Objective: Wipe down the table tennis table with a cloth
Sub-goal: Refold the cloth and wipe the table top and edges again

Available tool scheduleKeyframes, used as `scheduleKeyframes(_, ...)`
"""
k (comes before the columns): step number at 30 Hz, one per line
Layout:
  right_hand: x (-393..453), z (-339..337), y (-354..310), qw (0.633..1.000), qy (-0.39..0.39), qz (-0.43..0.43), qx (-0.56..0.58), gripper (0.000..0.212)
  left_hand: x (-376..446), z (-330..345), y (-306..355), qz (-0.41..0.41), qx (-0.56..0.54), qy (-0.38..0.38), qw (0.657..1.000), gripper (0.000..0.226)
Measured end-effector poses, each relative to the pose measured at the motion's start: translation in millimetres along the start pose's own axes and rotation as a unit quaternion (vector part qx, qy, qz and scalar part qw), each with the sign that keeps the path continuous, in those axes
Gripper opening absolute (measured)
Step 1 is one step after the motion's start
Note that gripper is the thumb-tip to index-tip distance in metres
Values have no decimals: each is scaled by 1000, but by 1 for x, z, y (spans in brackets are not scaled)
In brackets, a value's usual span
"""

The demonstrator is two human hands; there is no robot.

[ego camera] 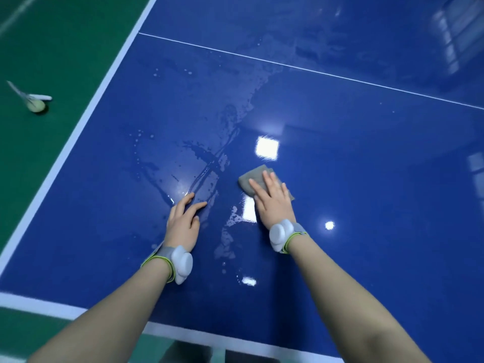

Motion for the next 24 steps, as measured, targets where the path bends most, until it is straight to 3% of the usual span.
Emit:
scheduleKeyframes(2,-5,5,-11,997,8,81,4,47,-10,-4,-7,-2,6,3,1000,42)
scheduleKeyframes(4,-13,10,-30,995,13,100,0,49,-20,-6,-13,-3,8,8,1000,42)
scheduleKeyframes(9,-56,35,-87,999,-36,-30,10,51,-45,-8,-25,-10,13,12,1000,42)
scheduleKeyframes(13,-76,36,-79,989,-65,-131,-4,57,-58,-10,-32,-7,18,-5,1000,43)
scheduleKeyframes(16,-81,28,-57,998,-31,-53,-1,45,-67,-14,-37,1,16,-7,1000,44)
scheduleKeyframes(20,-88,32,-61,996,13,91,14,47,-74,-18,-41,6,19,-18,1000,44)
scheduleKeyframes(22,-93,37,-73,993,3,114,7,48,-78,-18,-43,6,18,-26,999,44)
scheduleKeyframes(24,-97,43,-89,997,-22,78,0,49,-79,-18,-43,0,16,-31,999,44)
Point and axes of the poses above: each hand's wrist, its own x-axis towards the middle knuckle, its own z-axis out of the palm, y = z × x, the point moved 4 cm from there along x, towards the middle knuckle, and after that the axes turned 1 degree about y, right-handed, at the moved point
